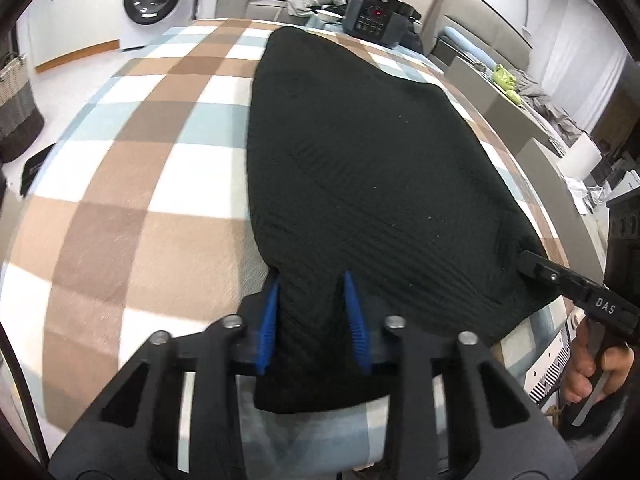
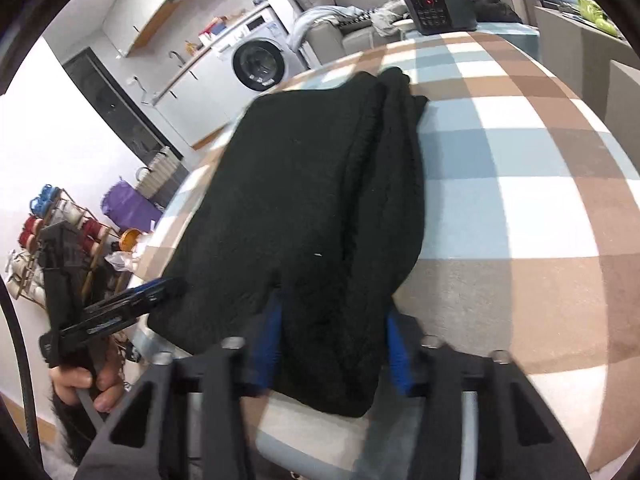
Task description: Fold small clothes
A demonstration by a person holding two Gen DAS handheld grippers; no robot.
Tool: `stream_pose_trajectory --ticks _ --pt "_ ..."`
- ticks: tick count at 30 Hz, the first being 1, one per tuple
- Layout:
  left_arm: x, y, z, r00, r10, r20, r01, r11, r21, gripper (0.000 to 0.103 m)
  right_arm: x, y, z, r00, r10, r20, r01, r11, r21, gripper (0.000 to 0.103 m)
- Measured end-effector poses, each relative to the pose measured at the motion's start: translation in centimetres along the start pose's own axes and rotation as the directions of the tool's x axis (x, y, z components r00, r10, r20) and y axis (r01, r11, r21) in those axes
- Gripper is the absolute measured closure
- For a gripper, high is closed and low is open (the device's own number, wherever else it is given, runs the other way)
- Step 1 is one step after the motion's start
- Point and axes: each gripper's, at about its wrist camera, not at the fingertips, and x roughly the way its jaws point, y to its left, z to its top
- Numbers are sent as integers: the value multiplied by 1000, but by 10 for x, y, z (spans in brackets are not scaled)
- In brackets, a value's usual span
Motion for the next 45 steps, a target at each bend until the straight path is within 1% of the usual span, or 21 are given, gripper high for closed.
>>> stream_pose_trajectory --ticks 5,8,11,14,18,22,23,24,26,27,28,30,31,32,33,35,37,38,40,42,45 --pt "20 -4 27 1000 3 10 -3 1000 23 79 11 -1 15 999 -27 18 26 999 23 70" --pt "37 -4 54 1000 8 19 -9 999 34 79 23 -4 33 998 -58 36 55 997 59 70" --pt "50 -4 80 999 22 39 -23 999 32 79 34 -4 51 995 -85 56 81 995 62 70" --pt "65 0 102 998 34 45 -35 999 29 79 47 -9 67 993 -92 74 85 992 91 70" --pt "72 3 113 998 38 51 -40 998 39 79 52 -10 78 992 -100 77 94 992 85 69" --pt "60 1 109 996 65 69 -69 996 59 77 42 -5 79 987 -132 87 128 991 50 63" --pt "57 1 108 995 69 77 -73 995 62 76 37 -3 80 984 -144 102 141 989 34 62" --pt "50 1 106 993 68 93 -74 995 65 71 33 -2 80 982 -150 115 149 989 22 59" --pt "36 1 102 991 57 125 -65 996 66 57 19 0 80 974 -166 151 170 985 -17 48" --pt "28 1 100 988 60 144 -71 995 67 43 12 3 79 971 -173 167 183 982 -43 34" --pt "20 -1 97 985 66 162 -78 994 70 37 8 6 79 968 -176 180 190 980 -62 20" --pt "4 -4 93 975 60 213 -81 993 87 35 -5 11 77 961 -165 222 191 976 -104 10" --pt "-3 -6 91 970 59 234 -84 992 97 26 -10 14 76 958 -157 240 190 974 -124 6" --pt "-10 -8 89 966 63 252 -91 991 102 21 -16 17 74 955 -149 258 191 970 -147 3" --pt "-17 -9 87 956 66 284 -101 989 109 17 -20 20 73 952 -144 272 193 968 -162 0" --pt "-30 -13 81 938 60 341 -109 986 127 15 -29 23 69 944 -124 305 187 964 -187 0" --pt "-40 -16 77 930 55 362 -112 984 138 3 -34 24 68 942 -102 320 173 964 -203 0" --pt "-42 -16 75 926 50 374 -110 984 142 1 -36 25 67 940 -90 329 166 963 -210 0" --pt "-47 -17 70 912 46 407 -115 983 146 1 -38 28 65 936 -82 343 169 958 -230 0" --pt "-49 -18 66 902 52 428 -126 981 146 1 -39 29 62 927 -84 366 185 951 -250 0" --pt "-47 -20 62 901 58 430 -134 979 150 1 -41 29 57 923 -67 379 180 946 -269 0"
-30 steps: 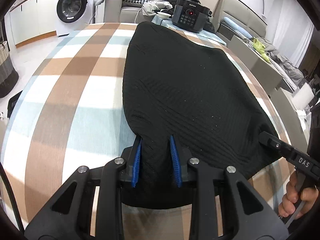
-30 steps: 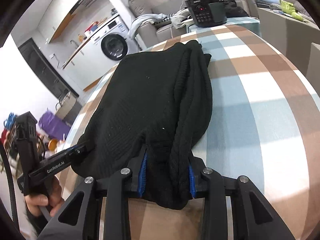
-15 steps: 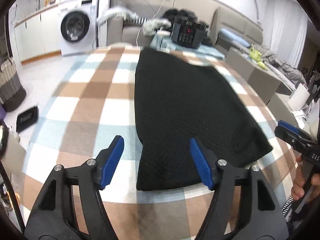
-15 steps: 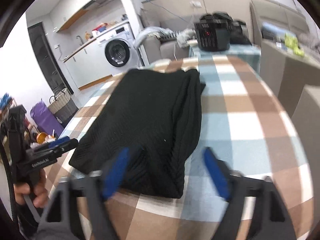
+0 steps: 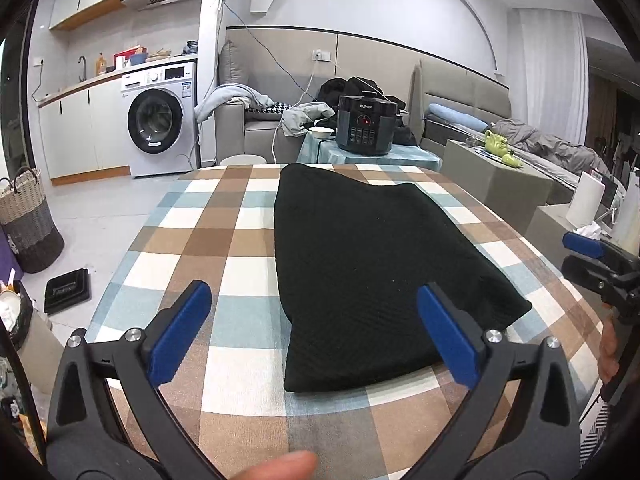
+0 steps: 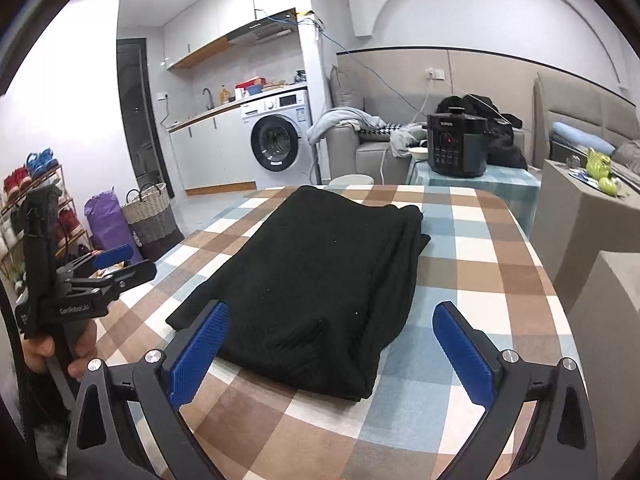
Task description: Fold small clothes
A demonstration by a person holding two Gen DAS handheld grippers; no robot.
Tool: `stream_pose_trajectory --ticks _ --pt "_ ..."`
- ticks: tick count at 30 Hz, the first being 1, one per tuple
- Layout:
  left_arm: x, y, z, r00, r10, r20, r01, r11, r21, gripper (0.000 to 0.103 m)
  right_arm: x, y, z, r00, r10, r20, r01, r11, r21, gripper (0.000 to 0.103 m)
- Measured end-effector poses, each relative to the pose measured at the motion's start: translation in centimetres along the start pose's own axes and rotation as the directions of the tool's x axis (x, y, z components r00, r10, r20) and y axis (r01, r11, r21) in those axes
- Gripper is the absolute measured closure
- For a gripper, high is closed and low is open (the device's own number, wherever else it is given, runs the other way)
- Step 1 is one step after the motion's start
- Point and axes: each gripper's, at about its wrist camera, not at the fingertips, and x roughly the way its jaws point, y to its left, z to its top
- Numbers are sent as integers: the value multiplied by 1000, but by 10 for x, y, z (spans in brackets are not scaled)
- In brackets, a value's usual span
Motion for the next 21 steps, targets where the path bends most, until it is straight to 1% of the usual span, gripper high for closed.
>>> stream_pose_trajectory --ticks 2,6,8,13,17,21 --pt "3 0 -3 1000 1 6 -1 1000 -5 1 0 -1 -4 1000 11 13 -11 1000 -1 0" --pt "6 1 -10 1000 1 18 0 1000 -6 1 4 -2 -11 1000 29 7 -29 1000 3 0" --pt "7 2 -12 1000 8 22 -8 1000 -2 1 6 -1 -15 999 29 17 -29 1000 -2 0" --pt "8 8 -16 999 -1 32 2 1000 -20 1 10 1 -20 999 35 20 -35 999 -1 0" --pt "9 10 -19 999 -3 46 4 1000 -19 1 8 3 -22 998 30 49 -29 999 -19 0" --pt "11 12 -20 999 -14 51 16 999 -29 1 9 5 -25 997 41 58 -40 999 -27 0"
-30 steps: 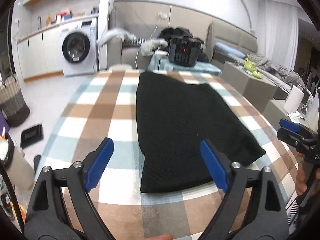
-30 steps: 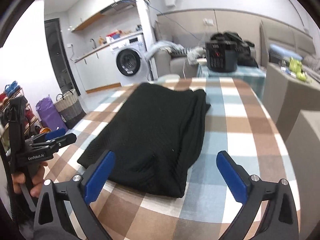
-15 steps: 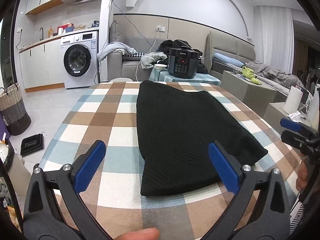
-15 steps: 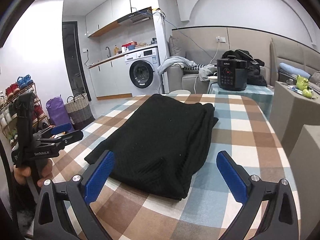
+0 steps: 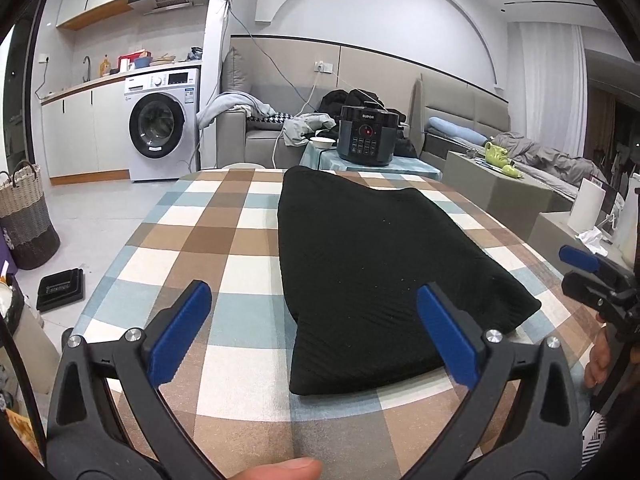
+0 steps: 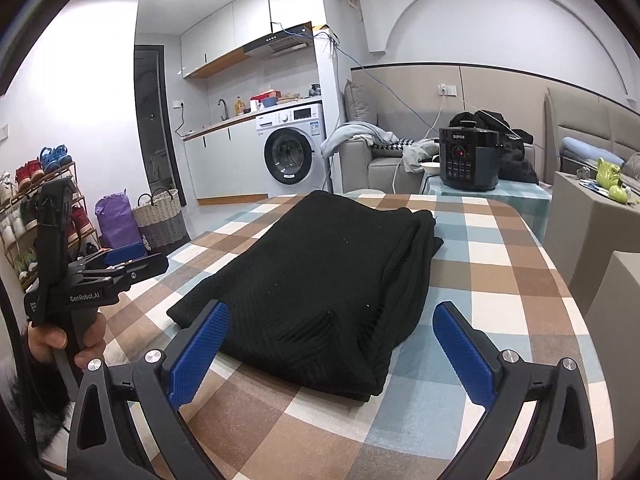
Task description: Fold small clothes
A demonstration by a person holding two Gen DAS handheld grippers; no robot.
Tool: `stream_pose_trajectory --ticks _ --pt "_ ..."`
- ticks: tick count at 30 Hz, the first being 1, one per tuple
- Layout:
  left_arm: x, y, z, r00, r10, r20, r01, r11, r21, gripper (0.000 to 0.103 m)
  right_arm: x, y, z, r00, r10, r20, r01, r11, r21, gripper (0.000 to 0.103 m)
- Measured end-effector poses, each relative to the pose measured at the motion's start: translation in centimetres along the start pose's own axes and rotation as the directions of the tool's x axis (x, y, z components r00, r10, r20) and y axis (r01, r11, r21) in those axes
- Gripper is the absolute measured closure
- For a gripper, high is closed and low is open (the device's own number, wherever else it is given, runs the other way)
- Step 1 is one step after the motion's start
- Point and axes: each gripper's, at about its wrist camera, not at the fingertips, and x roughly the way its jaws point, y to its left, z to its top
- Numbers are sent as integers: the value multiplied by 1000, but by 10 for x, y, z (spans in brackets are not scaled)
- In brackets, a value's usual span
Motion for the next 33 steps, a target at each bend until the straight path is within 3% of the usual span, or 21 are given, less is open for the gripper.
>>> stream_pose_trajectory --ticks 17,33 --pt "3 -4 -4 1000 -10 5 10 1000 20 1 -2 6 -4 999 -6 38 7 999 -38 0" --pt "2 -5 -3 1000 -9 12 9 1000 26 1 -4 -2 -2 999 0 49 -1 1000 7 0"
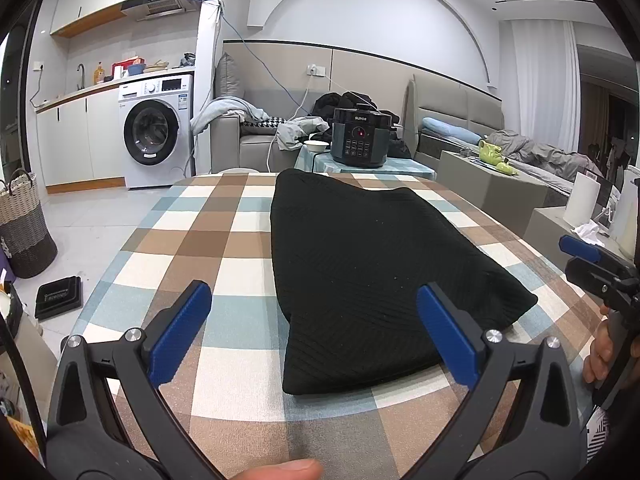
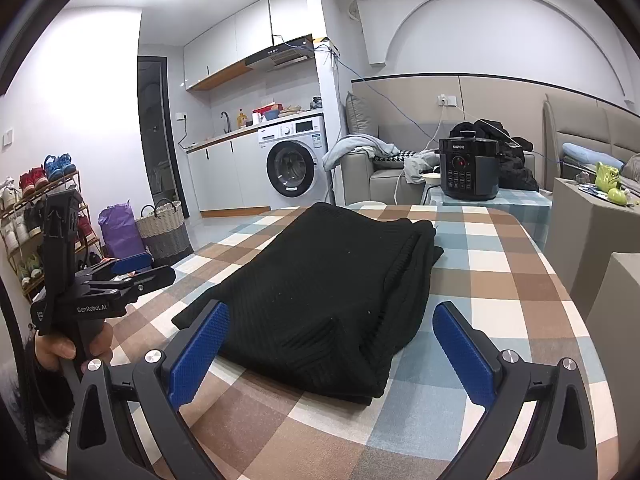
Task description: Fold small clothes
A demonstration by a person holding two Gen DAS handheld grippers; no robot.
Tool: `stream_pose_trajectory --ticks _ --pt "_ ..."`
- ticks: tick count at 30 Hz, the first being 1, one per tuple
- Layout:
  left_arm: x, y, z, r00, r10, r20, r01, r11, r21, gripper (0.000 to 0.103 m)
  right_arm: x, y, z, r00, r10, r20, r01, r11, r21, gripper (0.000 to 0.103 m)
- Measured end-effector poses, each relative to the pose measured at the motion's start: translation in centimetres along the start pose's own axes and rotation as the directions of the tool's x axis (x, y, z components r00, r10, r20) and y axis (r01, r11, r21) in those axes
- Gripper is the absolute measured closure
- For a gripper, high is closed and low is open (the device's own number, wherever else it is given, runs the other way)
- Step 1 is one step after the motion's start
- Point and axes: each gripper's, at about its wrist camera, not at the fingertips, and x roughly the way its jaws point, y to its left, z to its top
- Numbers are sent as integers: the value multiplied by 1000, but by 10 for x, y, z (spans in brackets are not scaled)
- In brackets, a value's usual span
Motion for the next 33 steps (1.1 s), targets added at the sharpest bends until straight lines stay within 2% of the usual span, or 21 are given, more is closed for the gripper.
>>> stream_pose_trajectory --ticks 33 --pt "0 0 -1 1000 -2 5 2 1000 1 1 3 -1 0 1000 2 -5 -2 1000 -6 0"
